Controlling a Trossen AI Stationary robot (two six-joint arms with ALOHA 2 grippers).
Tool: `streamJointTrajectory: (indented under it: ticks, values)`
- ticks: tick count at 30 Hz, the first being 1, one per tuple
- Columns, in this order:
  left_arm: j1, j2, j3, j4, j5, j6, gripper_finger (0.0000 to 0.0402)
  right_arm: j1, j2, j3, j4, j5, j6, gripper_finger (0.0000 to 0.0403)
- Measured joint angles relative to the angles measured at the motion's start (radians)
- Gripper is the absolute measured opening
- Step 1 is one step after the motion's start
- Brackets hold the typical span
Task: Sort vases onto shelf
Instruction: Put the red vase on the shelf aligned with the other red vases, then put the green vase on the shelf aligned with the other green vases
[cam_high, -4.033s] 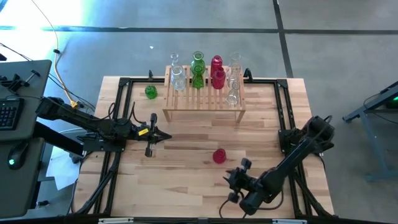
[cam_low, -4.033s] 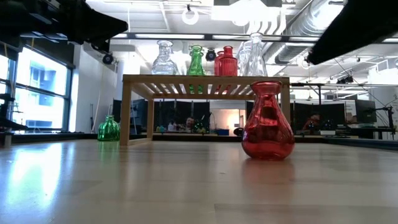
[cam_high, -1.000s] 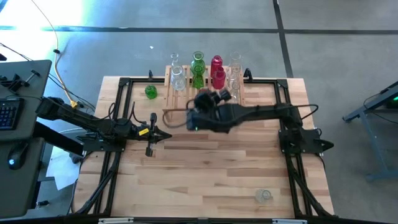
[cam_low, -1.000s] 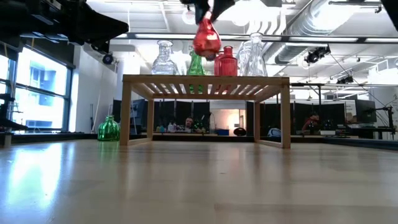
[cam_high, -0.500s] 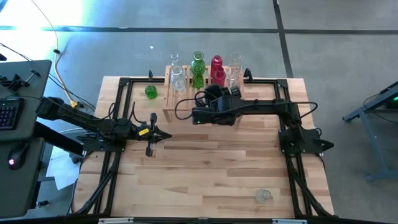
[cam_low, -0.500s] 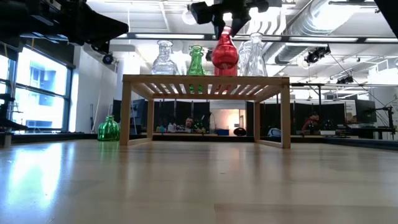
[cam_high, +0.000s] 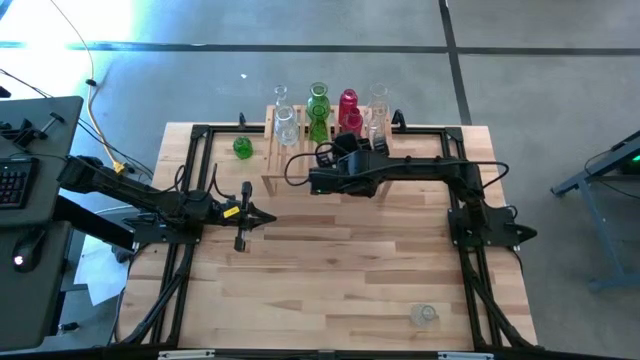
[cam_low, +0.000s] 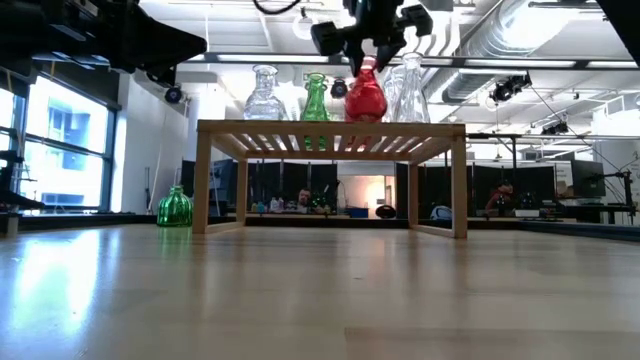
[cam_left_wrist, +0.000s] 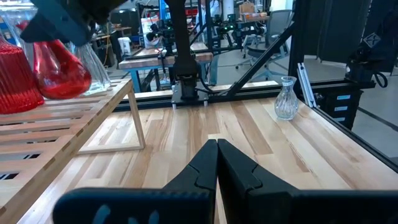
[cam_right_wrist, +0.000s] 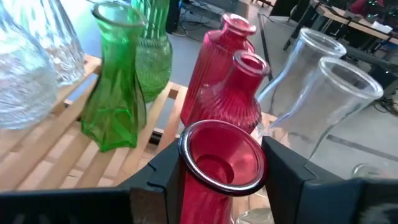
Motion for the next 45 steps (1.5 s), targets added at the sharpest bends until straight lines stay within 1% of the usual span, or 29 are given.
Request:
streamJointTrajectory:
  ticks: [4, 9, 14, 16, 20, 23, 31, 38, 45]
  values:
    - [0.000, 0.000, 0.000, 0.000, 0.000, 0.000, 0.0000, -0.004, 0.000, -0.037, 0.000, 0.001, 0.030, 0.0140]
    - [0.000, 0.000, 0.000, 0.000, 0.000, 0.000, 0.0000, -0.004, 0.000, -0.038, 0.000, 0.020, 0.039, 0.0140]
    - [0.000, 0.000, 0.000, 0.000, 0.000, 0.000, 0.0000, -0.004, 0.000, -0.038, 0.000, 0.016, 0.037, 0.0140]
    - [0.000, 0.000, 0.000, 0.000, 0.000, 0.000, 0.0000, -0.004, 0.000, -0.038, 0.001, 0.009, 0.036, 0.0154]
    - [0.000, 0.000, 0.000, 0.000, 0.000, 0.000, 0.0000, -0.005, 0.000, -0.038, 0.001, 0.007, 0.039, 0.0206]
    - [0.000, 0.000, 0.000, 0.000, 0.000, 0.000, 0.0000, -0.005, 0.000, -0.038, 0.001, 0.007, 0.038, 0.0221]
    - [0.000, 0.000, 0.000, 0.000, 0.000, 0.000, 0.0000, -0.005, 0.000, -0.039, 0.001, 0.007, 0.022, 0.0223]
    - [0.000, 0.000, 0.000, 0.000, 0.000, 0.000, 0.0000, -0.004, 0.000, -0.038, -0.001, 0.036, 0.017, 0.0223]
    - [0.000, 0.000, 0.000, 0.000, 0.000, 0.000, 0.0000, 0.016, 0.000, 0.020, -0.003, 0.067, -0.038, 0.0224]
